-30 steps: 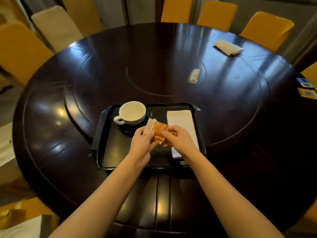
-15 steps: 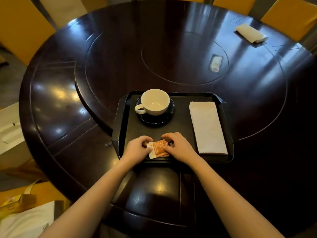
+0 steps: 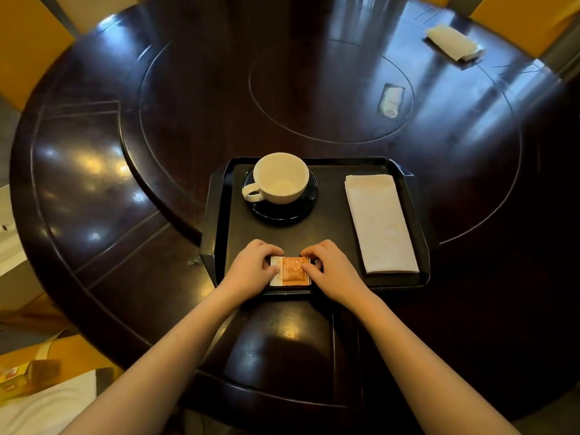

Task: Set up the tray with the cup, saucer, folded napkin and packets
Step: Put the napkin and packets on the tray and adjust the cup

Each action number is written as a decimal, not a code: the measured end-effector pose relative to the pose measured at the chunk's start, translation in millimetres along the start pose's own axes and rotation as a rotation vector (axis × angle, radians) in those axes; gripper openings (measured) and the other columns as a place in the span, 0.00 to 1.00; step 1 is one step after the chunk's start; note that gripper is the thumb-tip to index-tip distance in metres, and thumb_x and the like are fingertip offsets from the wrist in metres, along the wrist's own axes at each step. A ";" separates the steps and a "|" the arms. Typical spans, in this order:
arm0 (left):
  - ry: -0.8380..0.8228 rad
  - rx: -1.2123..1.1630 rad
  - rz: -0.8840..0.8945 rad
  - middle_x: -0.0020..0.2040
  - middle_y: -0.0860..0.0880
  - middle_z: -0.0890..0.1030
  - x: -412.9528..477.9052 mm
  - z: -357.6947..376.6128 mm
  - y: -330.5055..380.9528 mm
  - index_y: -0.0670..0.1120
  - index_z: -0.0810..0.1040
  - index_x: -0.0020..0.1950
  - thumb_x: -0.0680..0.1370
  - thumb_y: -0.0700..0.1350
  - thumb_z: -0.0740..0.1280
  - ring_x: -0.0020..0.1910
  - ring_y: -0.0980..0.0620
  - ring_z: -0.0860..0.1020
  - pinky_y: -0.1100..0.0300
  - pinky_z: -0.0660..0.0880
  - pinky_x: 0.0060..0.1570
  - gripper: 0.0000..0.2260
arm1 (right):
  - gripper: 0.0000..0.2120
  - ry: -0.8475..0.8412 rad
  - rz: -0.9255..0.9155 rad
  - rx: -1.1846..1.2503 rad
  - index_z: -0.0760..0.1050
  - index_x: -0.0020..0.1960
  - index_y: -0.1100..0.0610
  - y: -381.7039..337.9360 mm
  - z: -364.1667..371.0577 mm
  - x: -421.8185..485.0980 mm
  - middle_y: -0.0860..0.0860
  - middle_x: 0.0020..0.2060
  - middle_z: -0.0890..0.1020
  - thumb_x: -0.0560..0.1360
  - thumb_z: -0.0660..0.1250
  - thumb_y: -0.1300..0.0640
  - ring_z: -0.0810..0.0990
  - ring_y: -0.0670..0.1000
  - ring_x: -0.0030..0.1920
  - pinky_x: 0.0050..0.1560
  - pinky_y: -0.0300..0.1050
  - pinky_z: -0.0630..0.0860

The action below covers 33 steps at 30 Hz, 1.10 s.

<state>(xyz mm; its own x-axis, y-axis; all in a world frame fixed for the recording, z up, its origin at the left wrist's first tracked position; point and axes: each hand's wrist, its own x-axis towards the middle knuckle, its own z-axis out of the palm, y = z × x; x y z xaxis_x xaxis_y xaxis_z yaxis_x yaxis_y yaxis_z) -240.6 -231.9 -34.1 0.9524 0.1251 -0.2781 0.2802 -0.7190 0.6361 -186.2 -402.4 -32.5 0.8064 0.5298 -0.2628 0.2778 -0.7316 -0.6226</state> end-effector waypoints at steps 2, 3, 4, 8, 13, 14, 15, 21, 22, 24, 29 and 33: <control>-0.005 0.002 0.009 0.57 0.49 0.75 0.4 -0.2 0.5 0.48 0.76 0.62 0.75 0.42 0.67 0.48 0.57 0.73 0.65 0.69 0.50 0.15 | 0.14 -0.003 0.012 0.001 0.74 0.61 0.54 -1.0 -0.3 0.8 0.51 0.57 0.73 0.77 0.64 0.53 0.74 0.44 0.47 0.51 0.37 0.73; -0.009 0.002 0.008 0.57 0.49 0.75 0.4 -0.3 0.7 0.48 0.76 0.61 0.75 0.42 0.66 0.48 0.57 0.73 0.65 0.69 0.50 0.15 | 0.14 -0.004 0.016 0.007 0.74 0.61 0.54 -1.6 -0.5 0.9 0.51 0.57 0.74 0.77 0.64 0.54 0.74 0.43 0.46 0.50 0.36 0.72; -0.013 0.000 0.005 0.57 0.49 0.75 0.7 -0.3 1.0 0.48 0.76 0.61 0.75 0.43 0.66 0.47 0.57 0.73 0.65 0.70 0.50 0.14 | 0.14 -0.004 0.017 0.016 0.74 0.61 0.55 -1.8 -0.6 0.8 0.52 0.57 0.74 0.77 0.64 0.54 0.74 0.43 0.46 0.49 0.35 0.71; -0.008 -0.007 0.000 0.57 0.50 0.74 0.2 -0.1 -0.4 0.49 0.76 0.61 0.75 0.43 0.67 0.48 0.57 0.74 0.65 0.70 0.51 0.14 | 0.13 0.015 0.036 0.043 0.74 0.61 0.55 -1.4 -0.9 -0.4 0.52 0.57 0.74 0.77 0.64 0.56 0.74 0.42 0.45 0.46 0.31 0.69; 0.014 -0.015 0.010 0.55 0.51 0.75 1.0 3.6 -1.7 0.50 0.78 0.57 0.75 0.43 0.67 0.45 0.58 0.73 0.66 0.69 0.48 0.11 | 0.10 0.066 0.075 0.054 0.77 0.56 0.55 -2.6 0.9 -1.0 0.52 0.53 0.77 0.77 0.63 0.56 0.73 0.43 0.47 0.50 0.36 0.70; 0.023 -0.019 0.007 0.54 0.51 0.75 1.3 4.4 -1.6 0.50 0.79 0.56 0.74 0.43 0.67 0.45 0.58 0.73 0.65 0.69 0.48 0.11 | 0.10 0.075 0.086 0.056 0.77 0.56 0.55 -2.8 1.2 -0.8 0.52 0.53 0.77 0.77 0.63 0.56 0.74 0.44 0.47 0.50 0.37 0.70; 0.032 -0.024 0.007 0.54 0.51 0.75 1.7 5.0 -1.5 0.50 0.79 0.56 0.74 0.43 0.67 0.45 0.58 0.73 0.65 0.69 0.48 0.10 | 0.09 0.084 0.097 0.062 0.78 0.56 0.55 -3.1 1.4 -0.6 0.52 0.53 0.77 0.77 0.63 0.56 0.74 0.44 0.48 0.51 0.37 0.70; 0.107 -0.081 0.001 0.50 0.52 0.73 -1.4 4.5 -1.0 0.48 0.77 0.58 0.74 0.43 0.68 0.40 0.58 0.75 0.68 0.71 0.45 0.13 | 0.10 0.139 0.210 0.175 0.77 0.56 0.56 -4.2 1.0 -4.6 0.53 0.52 0.80 0.77 0.62 0.60 0.79 0.50 0.50 0.55 0.47 0.77; 0.125 -0.109 -0.026 0.49 0.52 0.74 -2.9 3.7 -2.1 0.48 0.76 0.58 0.74 0.42 0.68 0.39 0.57 0.77 0.68 0.73 0.43 0.13 | 0.10 0.150 0.237 0.199 0.77 0.56 0.57 -4.0 1.8 -5.8 0.54 0.51 0.81 0.77 0.61 0.61 0.80 0.51 0.50 0.55 0.49 0.78; 0.128 -0.181 -0.085 0.45 0.51 0.76 -6.2 2.6 -4.0 0.47 0.76 0.58 0.74 0.40 0.68 0.36 0.55 0.79 0.69 0.74 0.38 0.13 | 0.09 0.166 0.280 0.237 0.77 0.55 0.57 -3.5 4.2 -8.2 0.54 0.49 0.81 0.77 0.60 0.62 0.80 0.52 0.48 0.54 0.52 0.79; 0.042 -0.300 -0.133 0.41 0.50 0.77 -10.8 6.1 -1.5 0.48 0.75 0.58 0.73 0.36 0.67 0.39 0.51 0.79 0.62 0.78 0.41 0.15 | 0.09 0.174 0.303 0.255 0.78 0.51 0.56 -5.6 7.6 -10.4 0.53 0.46 0.82 0.77 0.60 0.62 0.81 0.52 0.46 0.51 0.52 0.80; 0.072 -0.281 -0.145 0.40 0.52 0.77 -8.6 7.7 -1.0 0.48 0.75 0.58 0.73 0.37 0.68 0.40 0.52 0.79 0.57 0.78 0.46 0.15 | 0.09 0.188 0.309 0.247 0.78 0.51 0.56 -7.0 7.6 -10.4 0.54 0.46 0.82 0.77 0.60 0.62 0.81 0.52 0.46 0.51 0.53 0.79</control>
<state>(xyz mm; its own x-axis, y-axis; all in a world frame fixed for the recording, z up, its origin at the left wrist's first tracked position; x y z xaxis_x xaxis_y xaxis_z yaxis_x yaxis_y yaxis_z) -250.0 -237.5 -37.8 0.9034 0.2673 -0.3354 0.4263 -0.4744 0.7702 -200.6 -399.6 -31.1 0.9192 0.1987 -0.3400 -0.1060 -0.7065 -0.6997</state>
